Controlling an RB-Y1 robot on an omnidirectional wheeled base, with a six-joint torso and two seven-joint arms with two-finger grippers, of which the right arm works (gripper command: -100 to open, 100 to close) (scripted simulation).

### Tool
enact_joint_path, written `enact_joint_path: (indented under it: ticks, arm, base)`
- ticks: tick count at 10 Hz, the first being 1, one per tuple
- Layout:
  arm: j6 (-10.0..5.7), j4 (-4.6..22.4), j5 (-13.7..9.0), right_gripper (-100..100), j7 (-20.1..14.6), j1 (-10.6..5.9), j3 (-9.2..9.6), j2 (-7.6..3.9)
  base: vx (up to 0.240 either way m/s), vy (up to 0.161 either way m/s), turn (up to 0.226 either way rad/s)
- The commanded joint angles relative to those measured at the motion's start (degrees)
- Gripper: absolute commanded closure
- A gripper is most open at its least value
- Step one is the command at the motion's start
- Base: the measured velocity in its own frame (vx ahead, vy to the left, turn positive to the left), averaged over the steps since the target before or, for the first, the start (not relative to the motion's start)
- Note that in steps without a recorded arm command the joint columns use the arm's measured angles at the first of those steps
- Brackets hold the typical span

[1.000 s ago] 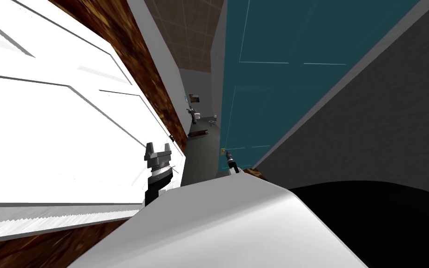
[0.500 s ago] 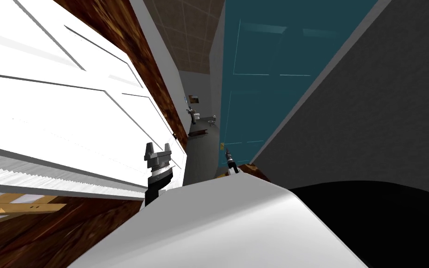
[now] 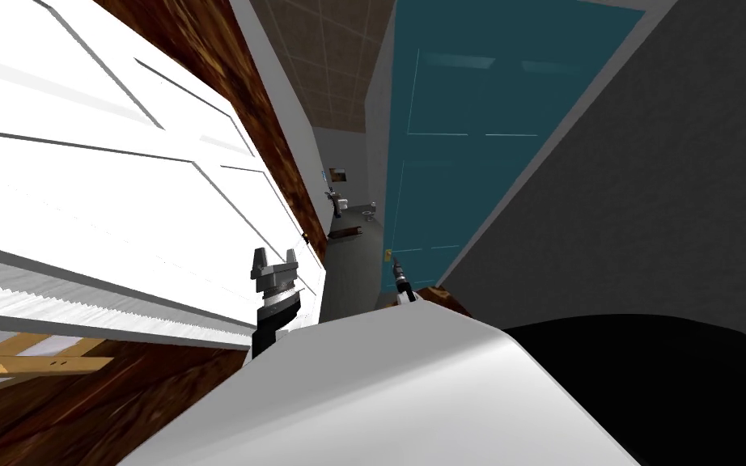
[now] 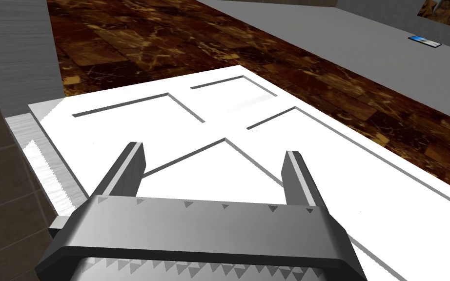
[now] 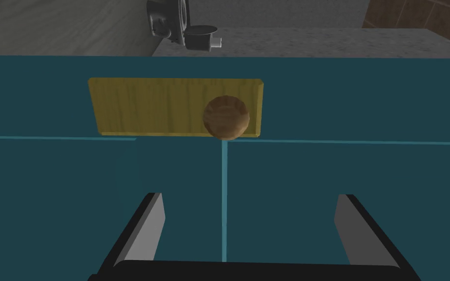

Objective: Push the door open

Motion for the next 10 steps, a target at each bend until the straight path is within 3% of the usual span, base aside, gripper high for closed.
enact_joint_path:
  ticks: [1,7,8,10]
  arm:
    - [-0.21,-0.2,-0.1,-100,0.1,0.22,-0.11,-0.16]
    - [-1.09,0.0,-0.3,-100,0.3,0.53,-0.45,0.25]
    - [-1.09,0.0,-0.3,100,0.3,0.53,-0.45,0.25]
    - [-1.09,0.0,-0.3,100,0.3,0.53,-0.45,0.25]
  base:
    - [0.204,-0.013,0.024]
    - [0.162,0.002,0.021]
    - [-0.019,0.000,0.006]
    - [-0.023,-0.004,0.008]
